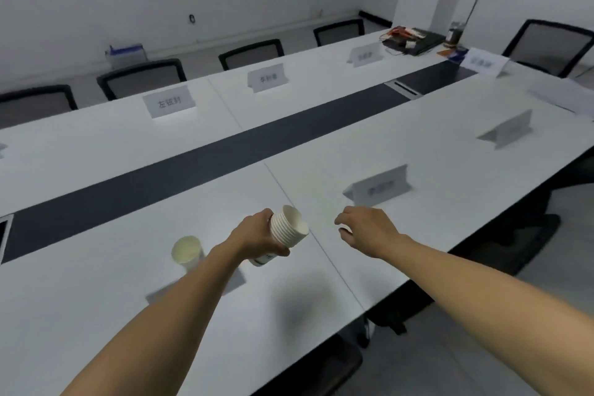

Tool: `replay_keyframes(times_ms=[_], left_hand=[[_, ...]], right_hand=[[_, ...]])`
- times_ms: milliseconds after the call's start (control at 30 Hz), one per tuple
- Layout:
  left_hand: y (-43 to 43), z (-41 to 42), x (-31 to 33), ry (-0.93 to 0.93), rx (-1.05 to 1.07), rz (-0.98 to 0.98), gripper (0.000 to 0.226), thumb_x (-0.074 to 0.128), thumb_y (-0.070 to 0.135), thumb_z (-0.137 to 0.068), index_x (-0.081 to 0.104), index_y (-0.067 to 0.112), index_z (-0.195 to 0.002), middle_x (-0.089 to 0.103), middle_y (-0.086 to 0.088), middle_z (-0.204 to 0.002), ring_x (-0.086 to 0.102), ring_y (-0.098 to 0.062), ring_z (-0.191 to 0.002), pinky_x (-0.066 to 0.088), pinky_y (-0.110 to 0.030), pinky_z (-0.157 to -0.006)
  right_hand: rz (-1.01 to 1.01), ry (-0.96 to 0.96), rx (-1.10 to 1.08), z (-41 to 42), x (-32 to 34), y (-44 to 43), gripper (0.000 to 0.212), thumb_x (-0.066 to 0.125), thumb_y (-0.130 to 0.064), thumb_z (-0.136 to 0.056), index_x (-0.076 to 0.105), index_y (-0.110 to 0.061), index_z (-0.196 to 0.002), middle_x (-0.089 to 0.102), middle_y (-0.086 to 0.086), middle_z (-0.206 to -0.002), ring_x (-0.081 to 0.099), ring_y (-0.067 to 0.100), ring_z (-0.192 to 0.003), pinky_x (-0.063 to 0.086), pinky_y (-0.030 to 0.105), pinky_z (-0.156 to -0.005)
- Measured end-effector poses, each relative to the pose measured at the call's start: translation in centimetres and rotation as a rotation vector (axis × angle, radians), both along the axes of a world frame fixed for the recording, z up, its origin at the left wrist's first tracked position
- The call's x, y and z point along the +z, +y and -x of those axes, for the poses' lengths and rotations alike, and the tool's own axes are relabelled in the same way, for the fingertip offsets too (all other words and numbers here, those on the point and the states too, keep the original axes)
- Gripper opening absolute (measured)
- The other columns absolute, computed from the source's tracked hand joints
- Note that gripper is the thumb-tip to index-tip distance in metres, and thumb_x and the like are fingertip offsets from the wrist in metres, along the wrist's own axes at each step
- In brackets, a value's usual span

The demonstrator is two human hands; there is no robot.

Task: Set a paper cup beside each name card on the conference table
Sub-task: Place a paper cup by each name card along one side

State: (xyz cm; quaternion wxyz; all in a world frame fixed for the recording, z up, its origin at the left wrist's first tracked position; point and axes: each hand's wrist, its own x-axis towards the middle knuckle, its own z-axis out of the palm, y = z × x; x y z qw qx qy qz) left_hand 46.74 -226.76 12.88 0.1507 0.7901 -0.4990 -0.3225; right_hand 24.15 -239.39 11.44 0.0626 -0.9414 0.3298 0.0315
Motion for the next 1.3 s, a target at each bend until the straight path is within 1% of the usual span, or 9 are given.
replay_keyframes(times_ms=[133,267,467,667,833,967,1100,1200,1300], left_hand=[[-3.8,9.3,-0.7,0.021,-0.057,0.0,0.067,0.088,0.036,-0.058,0.051,0.024,-0.112,0.063,0.001,-0.106,0.062,-0.022,-0.098,0.058,-0.042,-0.086],[-6.7,17.5,-1.7,0.03,-0.115,-0.02,0.068,0.089,0.035,-0.06,0.051,0.023,-0.115,0.062,0.001,-0.107,0.061,-0.022,-0.1,0.057,-0.04,-0.087],[-10.6,24.0,-1.7,0.032,-0.175,-0.026,0.068,0.089,0.035,-0.06,0.052,0.022,-0.115,0.062,0.001,-0.109,0.06,-0.022,-0.102,0.055,-0.042,-0.089],[-16.4,25.8,-1.3,0.044,-0.22,-0.021,0.063,0.089,0.029,-0.06,0.054,0.021,-0.112,0.061,0.003,-0.104,0.058,-0.019,-0.097,0.053,-0.034,-0.082],[-22.3,25.3,-0.7,0.063,-0.264,0.019,0.064,0.09,0.029,-0.057,0.058,0.021,-0.112,0.065,0.002,-0.103,0.062,-0.022,-0.098,0.057,-0.039,-0.086],[-26.1,24.7,0.3,0.09,-0.248,0.053,0.066,0.09,0.026,-0.062,0.055,0.021,-0.118,0.064,0.003,-0.106,0.061,-0.021,-0.1,0.054,-0.035,-0.085],[-28.2,23.4,0.6,0.079,-0.214,0.042,0.062,0.089,0.028,-0.064,0.051,0.026,-0.113,0.061,0.004,-0.106,0.06,-0.02,-0.099,0.054,-0.033,-0.083],[-29.2,22.5,0.1,0.078,-0.176,0.013,0.062,0.089,0.029,-0.063,0.052,0.024,-0.112,0.062,0.002,-0.106,0.061,-0.021,-0.1,0.056,-0.036,-0.085],[-29.8,21.9,-0.4,0.091,-0.122,-0.015,0.064,0.089,0.031,-0.061,0.054,0.022,-0.114,0.065,0.0,-0.108,0.063,-0.023,-0.1,0.057,-0.04,-0.087]], right_hand=[[-0.03,-0.012,-0.038,9.7,0.5,-2.2,0.034,0.045,-0.034,-0.099,0.059,-0.024,-0.128,0.06,-0.006,-0.126,0.06,0.018,-0.109,0.048,0.032,-0.086],[-0.044,-0.043,-0.067,17.6,1.1,-4.1,0.035,0.046,-0.035,-0.099,0.059,-0.024,-0.129,0.059,-0.007,-0.128,0.06,0.016,-0.109,0.048,0.031,-0.087],[-0.068,-0.06,-0.073,23.7,1.6,-6.8,0.034,0.048,-0.038,-0.098,0.06,-0.026,-0.128,0.059,-0.01,-0.128,0.062,0.014,-0.105,0.047,0.03,-0.085],[-0.066,-0.115,-0.018,24.8,0.9,-10.8,0.033,0.052,-0.037,-0.095,0.06,-0.028,-0.126,0.061,-0.011,-0.122,0.063,0.014,-0.1,0.043,0.027,-0.077],[-0.026,-0.147,0.007,24.2,1.4,-16.1,0.029,0.053,-0.034,-0.094,0.064,-0.028,-0.121,0.062,-0.011,-0.118,0.063,0.014,-0.098,0.041,0.026,-0.074],[0.021,-0.19,0.049,23.1,2.1,-20.3,0.023,0.057,-0.035,-0.093,0.069,-0.027,-0.11,0.066,-0.01,-0.108,0.065,0.017,-0.089,0.044,0.028,-0.069],[0.063,-0.251,0.111,21.6,2.1,-23.3,0.016,0.064,-0.032,-0.089,0.074,-0.026,-0.1,0.068,-0.008,-0.098,0.065,0.018,-0.075,0.036,0.026,-0.06],[0.076,-0.284,0.171,20.6,1.3,-24.9,0.011,0.068,-0.029,-0.086,0.076,-0.025,-0.093,0.069,-0.007,-0.093,0.065,0.02,-0.068,0.037,0.026,-0.054],[0.065,-0.286,0.241,19.8,0.6,-26.6,0.011,0.069,-0.028,-0.086,0.076,-0.024,-0.094,0.069,-0.005,-0.096,0.065,0.021,-0.067,0.042,0.027,-0.051]])
